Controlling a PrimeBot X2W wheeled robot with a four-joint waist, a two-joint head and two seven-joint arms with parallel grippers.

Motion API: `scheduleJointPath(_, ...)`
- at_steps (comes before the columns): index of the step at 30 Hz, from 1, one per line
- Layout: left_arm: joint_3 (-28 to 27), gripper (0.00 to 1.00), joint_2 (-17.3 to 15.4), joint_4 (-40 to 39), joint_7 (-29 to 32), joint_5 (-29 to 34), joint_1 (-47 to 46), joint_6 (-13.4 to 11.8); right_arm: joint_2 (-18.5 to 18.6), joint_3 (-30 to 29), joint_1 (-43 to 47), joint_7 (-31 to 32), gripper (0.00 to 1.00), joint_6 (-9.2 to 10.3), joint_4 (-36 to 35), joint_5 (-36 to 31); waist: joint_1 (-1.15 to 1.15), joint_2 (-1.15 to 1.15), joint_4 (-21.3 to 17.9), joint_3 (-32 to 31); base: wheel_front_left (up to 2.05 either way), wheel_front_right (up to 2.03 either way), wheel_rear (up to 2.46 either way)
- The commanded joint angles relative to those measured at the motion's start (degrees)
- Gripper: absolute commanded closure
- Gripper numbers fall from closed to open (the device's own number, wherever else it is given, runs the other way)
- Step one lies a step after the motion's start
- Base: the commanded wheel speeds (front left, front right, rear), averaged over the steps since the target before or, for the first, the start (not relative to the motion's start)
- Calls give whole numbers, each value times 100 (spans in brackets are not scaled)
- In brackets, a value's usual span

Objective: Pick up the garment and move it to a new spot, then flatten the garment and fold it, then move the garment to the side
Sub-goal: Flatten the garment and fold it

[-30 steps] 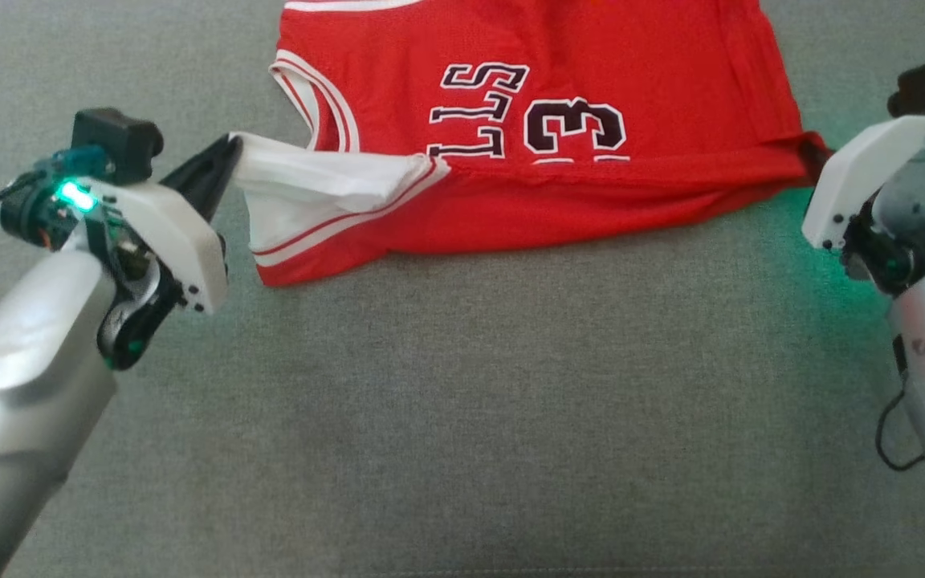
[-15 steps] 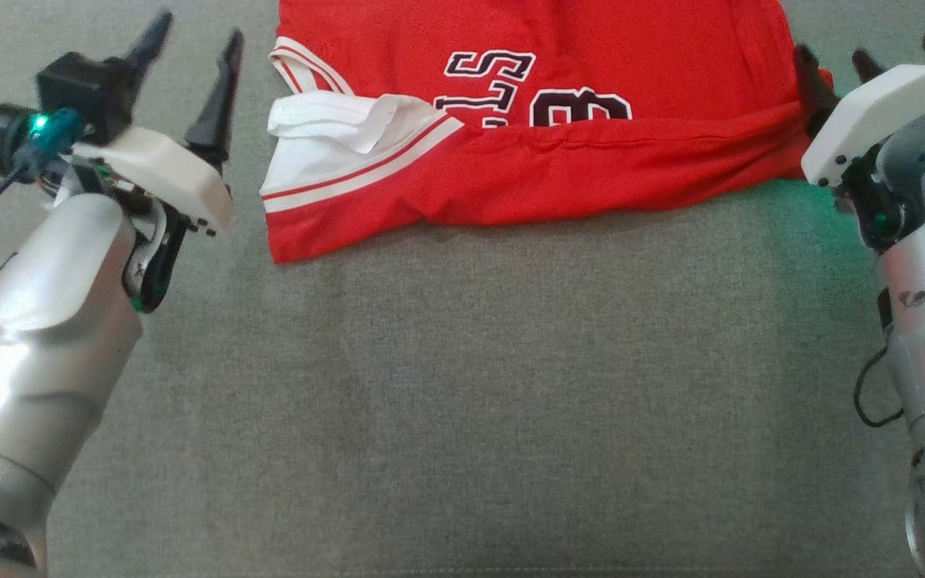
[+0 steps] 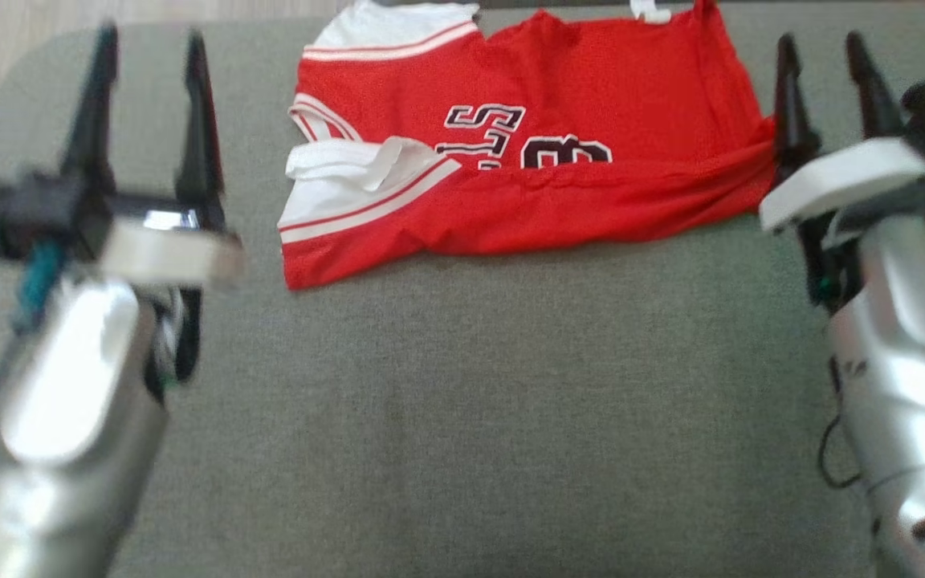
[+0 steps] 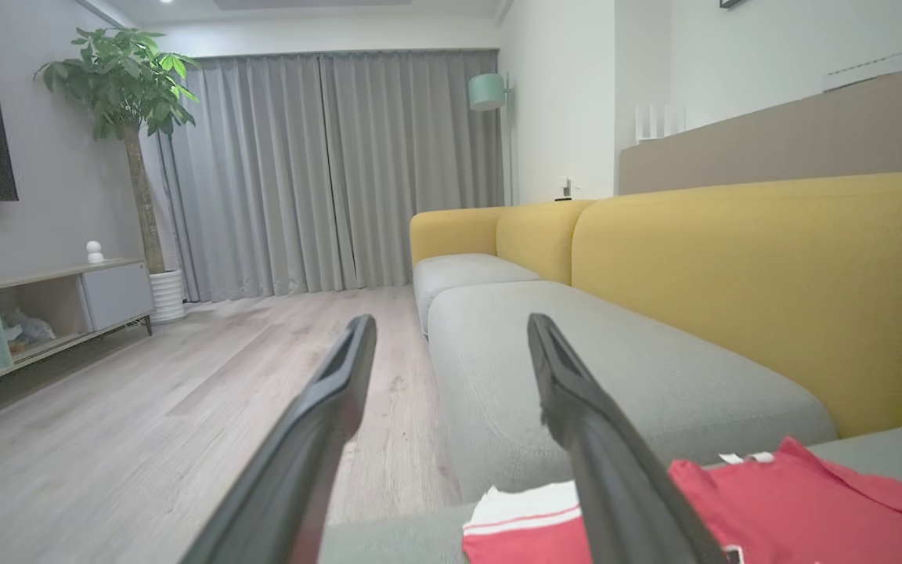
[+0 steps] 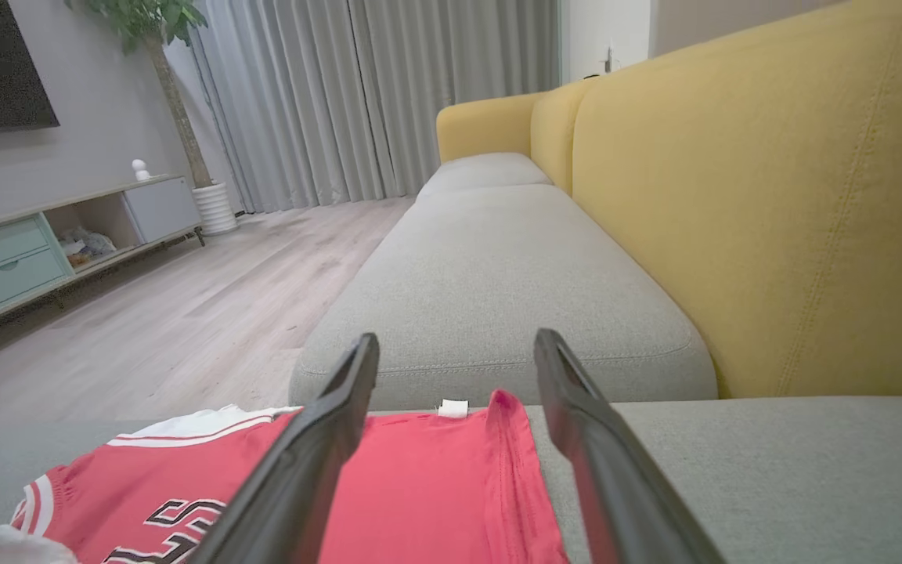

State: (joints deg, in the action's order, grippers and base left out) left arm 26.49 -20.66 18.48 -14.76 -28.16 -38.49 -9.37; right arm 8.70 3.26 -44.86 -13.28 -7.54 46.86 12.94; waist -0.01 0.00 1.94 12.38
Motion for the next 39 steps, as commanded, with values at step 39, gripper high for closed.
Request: scheduleJointPath(39,-1092,0,792,2022,317,1366,800,850,-581,-223,2699,-172,0,5,-2961,-12,1,0,-594,641,0,0,0)
